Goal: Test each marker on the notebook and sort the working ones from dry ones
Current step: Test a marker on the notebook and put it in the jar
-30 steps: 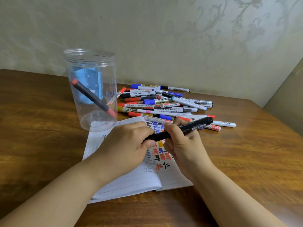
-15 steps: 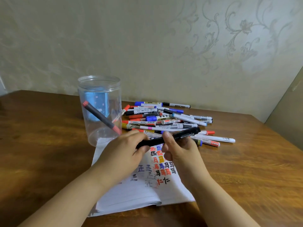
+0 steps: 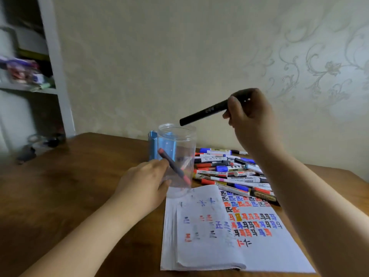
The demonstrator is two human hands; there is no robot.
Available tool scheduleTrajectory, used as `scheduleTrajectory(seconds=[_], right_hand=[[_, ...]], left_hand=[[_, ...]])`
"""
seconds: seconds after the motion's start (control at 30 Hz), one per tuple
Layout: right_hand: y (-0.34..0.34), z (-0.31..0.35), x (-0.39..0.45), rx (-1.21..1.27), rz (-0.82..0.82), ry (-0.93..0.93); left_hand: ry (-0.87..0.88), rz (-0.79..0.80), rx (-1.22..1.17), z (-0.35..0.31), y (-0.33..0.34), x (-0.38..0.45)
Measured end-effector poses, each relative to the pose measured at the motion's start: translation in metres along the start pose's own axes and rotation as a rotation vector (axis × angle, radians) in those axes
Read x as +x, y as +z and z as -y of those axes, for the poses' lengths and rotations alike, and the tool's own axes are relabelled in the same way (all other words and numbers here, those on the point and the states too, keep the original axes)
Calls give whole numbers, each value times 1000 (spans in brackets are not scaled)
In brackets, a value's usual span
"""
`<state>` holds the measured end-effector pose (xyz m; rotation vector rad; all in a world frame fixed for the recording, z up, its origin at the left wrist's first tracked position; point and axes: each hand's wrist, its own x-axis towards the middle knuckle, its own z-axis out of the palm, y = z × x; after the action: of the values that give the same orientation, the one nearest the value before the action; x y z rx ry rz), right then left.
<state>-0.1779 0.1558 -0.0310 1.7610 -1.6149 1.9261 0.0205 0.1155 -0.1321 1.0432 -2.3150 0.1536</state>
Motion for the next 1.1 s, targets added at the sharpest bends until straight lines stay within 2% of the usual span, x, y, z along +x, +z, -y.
scheduleTrajectory(seconds=[0.1, 0.23, 0.33, 0.43, 0.6, 0.8, 0.93, 1.1], right_hand=[[34, 6, 17, -265, 168, -93], [65, -7, 19, -643, 462, -102], [73, -14, 12, -719, 572, -54], [70, -17, 7, -694, 601, -14], [38, -32, 5, -609, 495, -20], [-15, -92, -30, -851, 685, 197], [-26, -130, -51, -942, 814, 177], [-12, -158, -55, -968, 828, 32]], left_hand=[[-47, 36, 53, 7, -7, -2], [-65, 85, 73, 11, -7, -4], [-72, 121, 42, 12, -4, -9], [-67, 143, 4, 9, 0, -10], [-15, 139, -68, -6, 9, 2], [87, 161, -102, -41, 43, 23], [88, 128, -91, -60, 72, 32], [101, 74, -76, -60, 89, 27]])
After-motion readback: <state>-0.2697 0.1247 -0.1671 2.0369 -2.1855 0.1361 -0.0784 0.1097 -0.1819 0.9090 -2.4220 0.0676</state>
